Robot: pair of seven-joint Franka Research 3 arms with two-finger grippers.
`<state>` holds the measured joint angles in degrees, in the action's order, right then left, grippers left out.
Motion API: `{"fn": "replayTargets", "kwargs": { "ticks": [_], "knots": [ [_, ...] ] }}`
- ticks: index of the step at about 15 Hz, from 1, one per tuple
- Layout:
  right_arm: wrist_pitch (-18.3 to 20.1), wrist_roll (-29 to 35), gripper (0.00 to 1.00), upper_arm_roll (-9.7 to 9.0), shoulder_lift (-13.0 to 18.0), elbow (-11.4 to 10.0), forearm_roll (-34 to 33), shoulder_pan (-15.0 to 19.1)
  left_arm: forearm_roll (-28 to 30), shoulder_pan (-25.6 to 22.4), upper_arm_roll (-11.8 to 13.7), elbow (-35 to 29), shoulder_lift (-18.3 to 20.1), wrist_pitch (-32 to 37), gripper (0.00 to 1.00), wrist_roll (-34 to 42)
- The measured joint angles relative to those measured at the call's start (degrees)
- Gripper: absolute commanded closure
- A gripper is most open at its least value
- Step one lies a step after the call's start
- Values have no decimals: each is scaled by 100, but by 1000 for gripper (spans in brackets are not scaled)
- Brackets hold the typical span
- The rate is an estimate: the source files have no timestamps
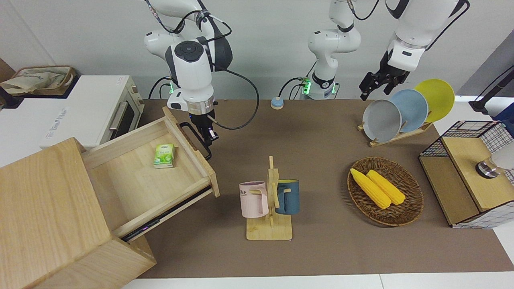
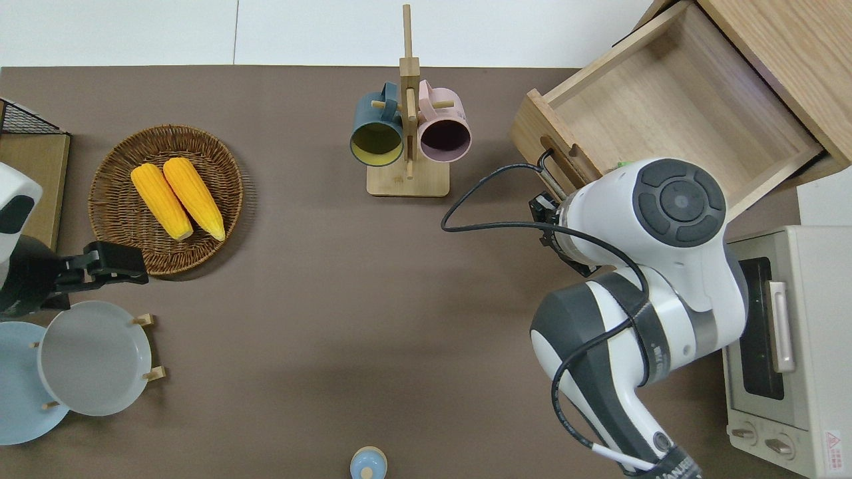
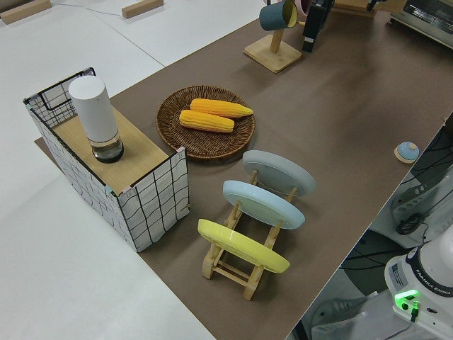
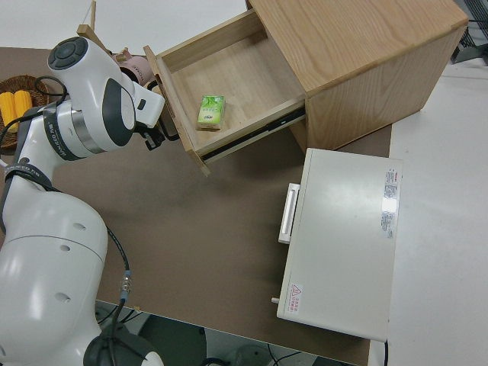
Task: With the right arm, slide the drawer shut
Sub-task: 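Keep pushing the drawer into the cabinet until it is shut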
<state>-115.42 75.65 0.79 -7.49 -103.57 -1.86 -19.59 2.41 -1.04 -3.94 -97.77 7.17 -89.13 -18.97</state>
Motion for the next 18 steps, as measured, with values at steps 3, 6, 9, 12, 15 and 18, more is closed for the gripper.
{"fn": "replayTargets", "kwargs": {
  "ticks": [3,6,9,12,15,18],
  "knots": [
    [-1,0,1000,-16,-28,100,-122,59,0,0,0,0,0,0,7,0],
    [5,0,1000,-36,-132,349,-144,75,0,0,0,0,0,0,7,0],
    [39,0,1000,-59,-261,600,-170,124,0,0,0,0,0,0,7,0],
    [177,-50,1000,-128,-406,824,-242,268,0,0,0,0,0,0,7,0],
    [193,-307,1000,-182,-482,893,-259,423,0,0,0,0,0,0,7,0],
    [196,-665,1000,-185,-512,902,-260,596,0,0,0,0,0,0,7,0]
  ]
}}
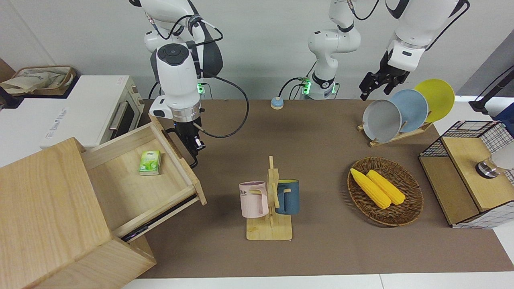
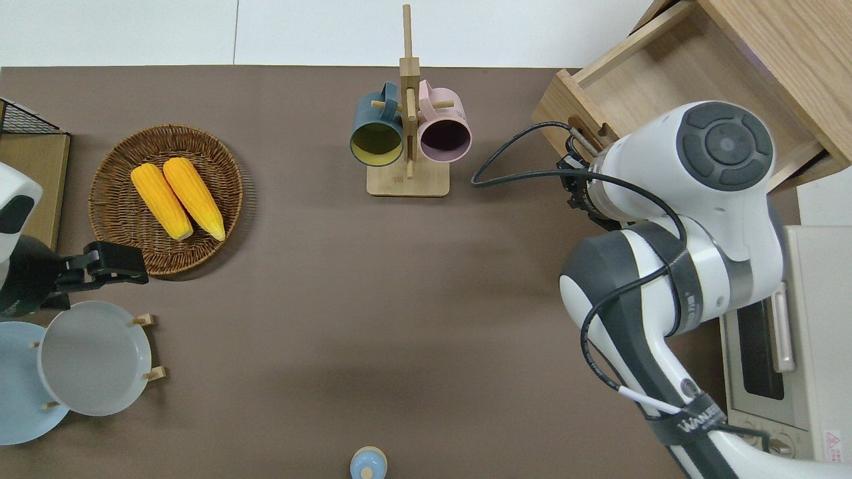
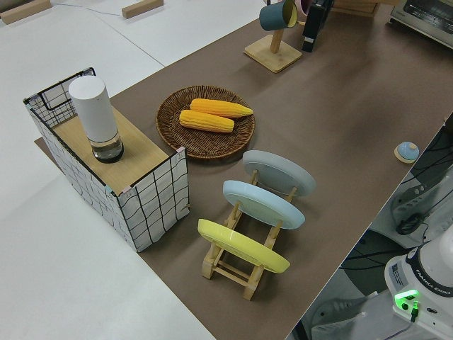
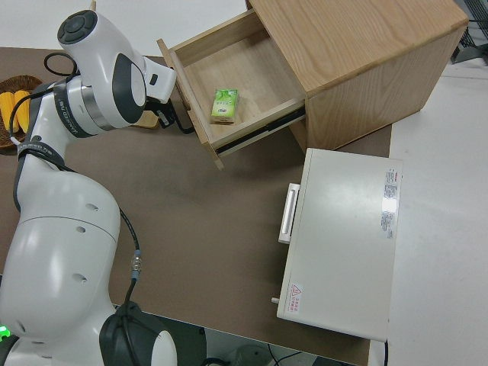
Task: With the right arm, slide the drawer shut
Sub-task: 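Keep pushing the drawer into the cabinet until it is shut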
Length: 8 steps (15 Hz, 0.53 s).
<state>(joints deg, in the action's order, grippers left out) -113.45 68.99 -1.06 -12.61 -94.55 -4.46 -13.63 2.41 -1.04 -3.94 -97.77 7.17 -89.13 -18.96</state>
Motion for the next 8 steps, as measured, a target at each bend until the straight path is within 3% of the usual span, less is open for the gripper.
{"fn": "replayTargets", "kwargs": {
  "ticks": [8],
  "knots": [
    [0,-793,1000,-6,-42,1,-9,521,0,0,0,0,0,0,7,0]
  ]
}}
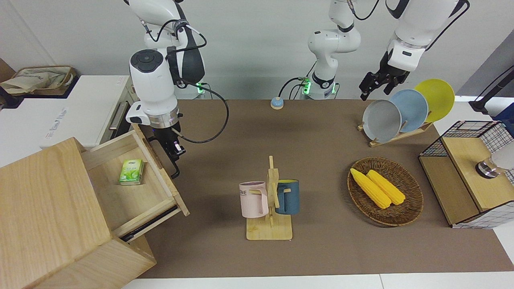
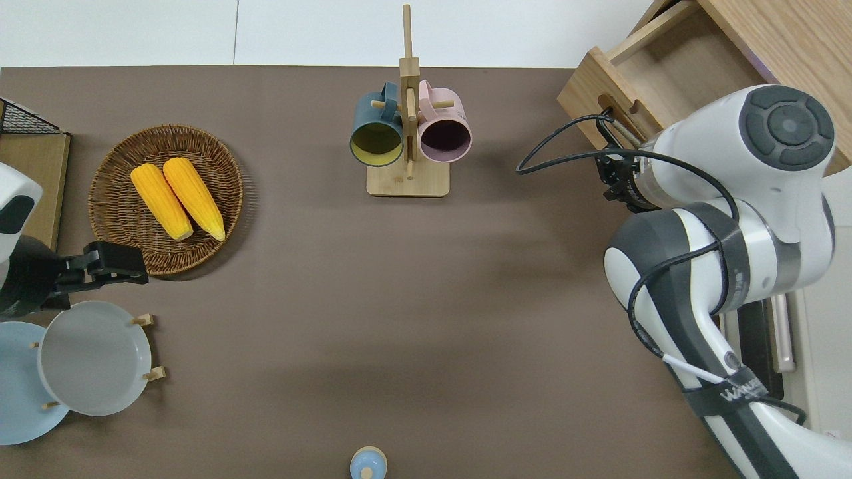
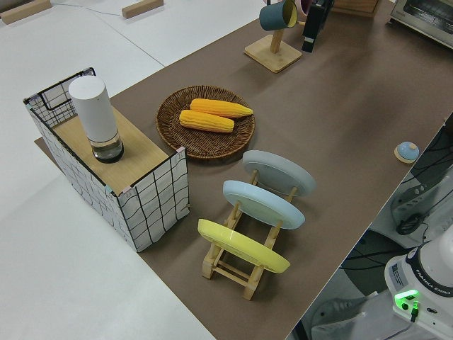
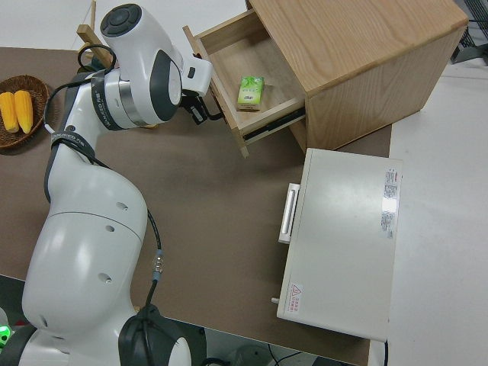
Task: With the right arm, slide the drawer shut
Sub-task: 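Keep pushing the drawer into the cabinet until it is shut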
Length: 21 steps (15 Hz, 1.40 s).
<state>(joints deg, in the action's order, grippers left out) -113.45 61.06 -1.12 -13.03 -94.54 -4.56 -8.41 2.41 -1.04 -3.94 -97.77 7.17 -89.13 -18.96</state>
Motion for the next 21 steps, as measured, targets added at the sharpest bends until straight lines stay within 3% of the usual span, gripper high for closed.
{"fn": "replayTargets", "kwargs": {
  "ticks": [6,15,20,21],
  "knots": [
    [-66,-556,1000,0,-122,146,-8,515,0,0,0,0,0,0,7,0],
    [-245,-1452,1000,-2,-619,826,-134,1249,0,0,0,0,0,0,7,0],
    [-262,-1579,1000,-39,-659,840,-140,1288,0,0,0,0,0,0,7,0],
    [-262,-1593,839,-51,-660,840,-141,1301,0,0,0,0,0,0,7,0]
  ]
}}
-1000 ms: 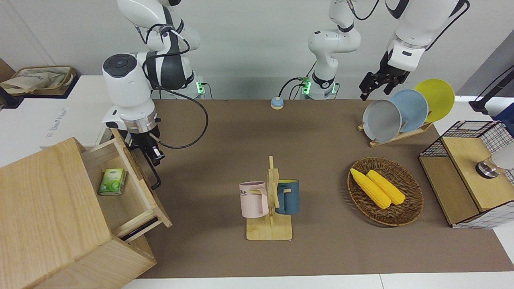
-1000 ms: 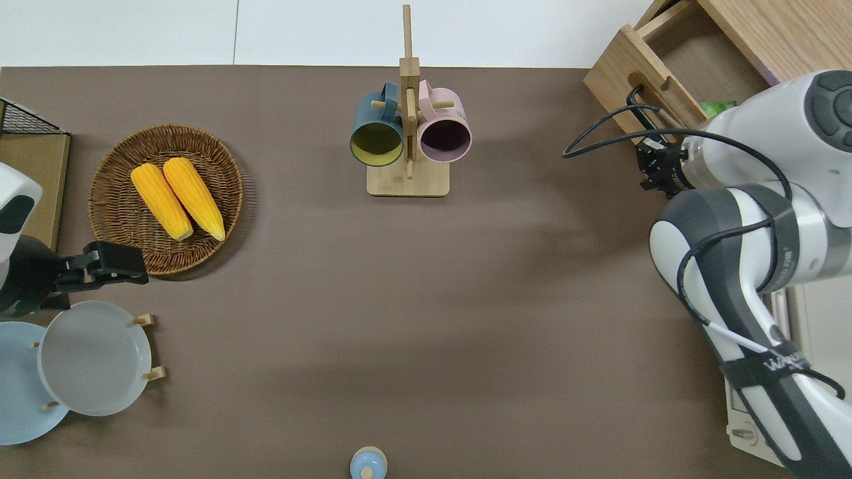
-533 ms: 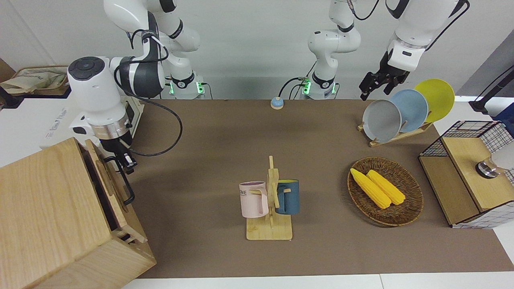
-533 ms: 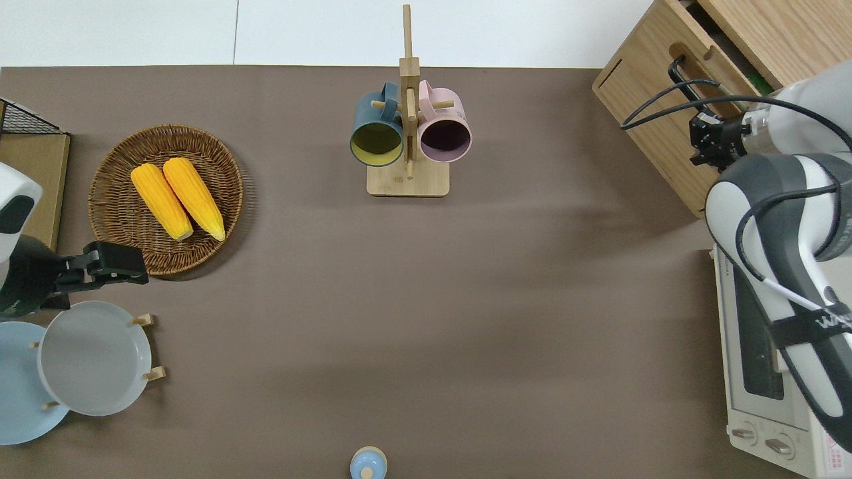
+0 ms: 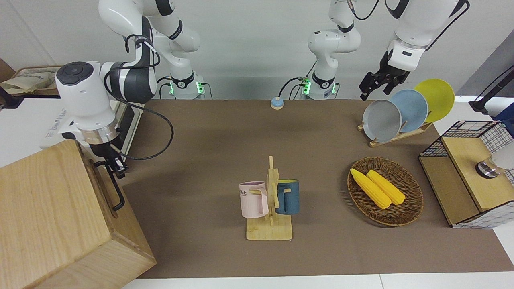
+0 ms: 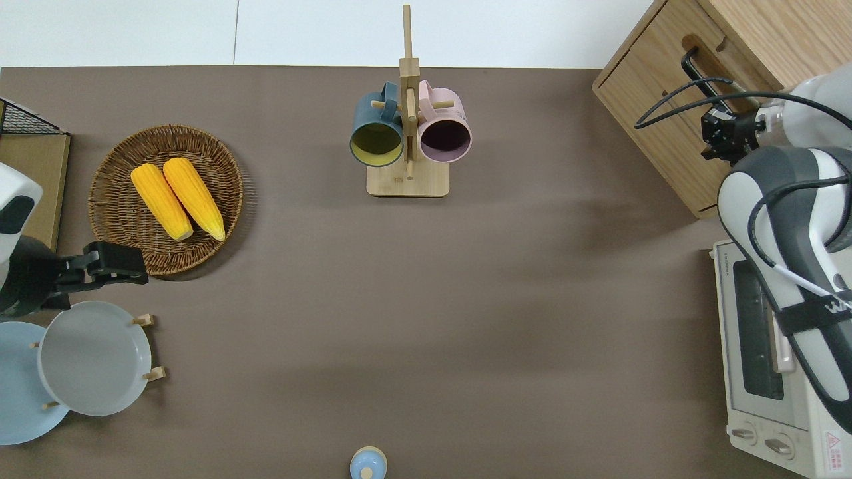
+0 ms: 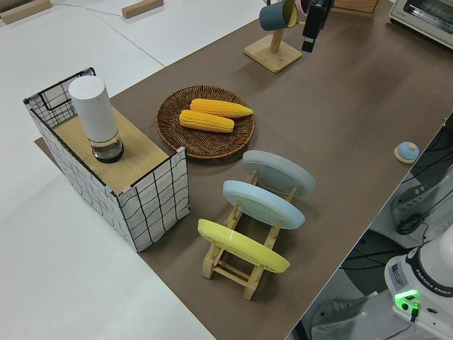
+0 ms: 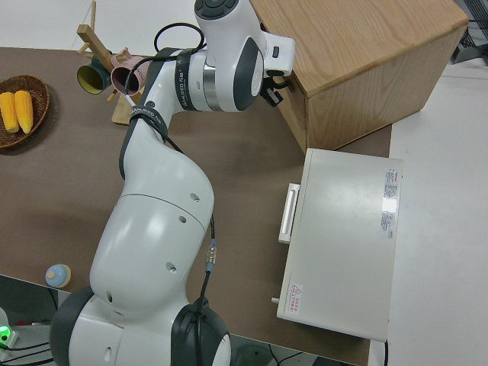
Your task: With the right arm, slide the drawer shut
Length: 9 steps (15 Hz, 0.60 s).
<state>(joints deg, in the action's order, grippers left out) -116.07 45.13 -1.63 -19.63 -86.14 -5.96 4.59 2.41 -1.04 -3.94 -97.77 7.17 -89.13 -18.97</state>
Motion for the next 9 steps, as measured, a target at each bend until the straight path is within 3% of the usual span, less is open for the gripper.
{"fn": "replayTargets", "kwargs": {
  "ticks": [4,7,9],
  "knots": [
    [-4,-23,633,-44,-8,53,-12,3,0,0,0,0,0,0,7,0],
    [142,-12,614,-266,0,140,-29,3,0,0,0,0,0,0,7,0],
    [487,-2,557,-553,78,176,-45,-65,0,0,0,0,0,0,7,0]
  ]
}}
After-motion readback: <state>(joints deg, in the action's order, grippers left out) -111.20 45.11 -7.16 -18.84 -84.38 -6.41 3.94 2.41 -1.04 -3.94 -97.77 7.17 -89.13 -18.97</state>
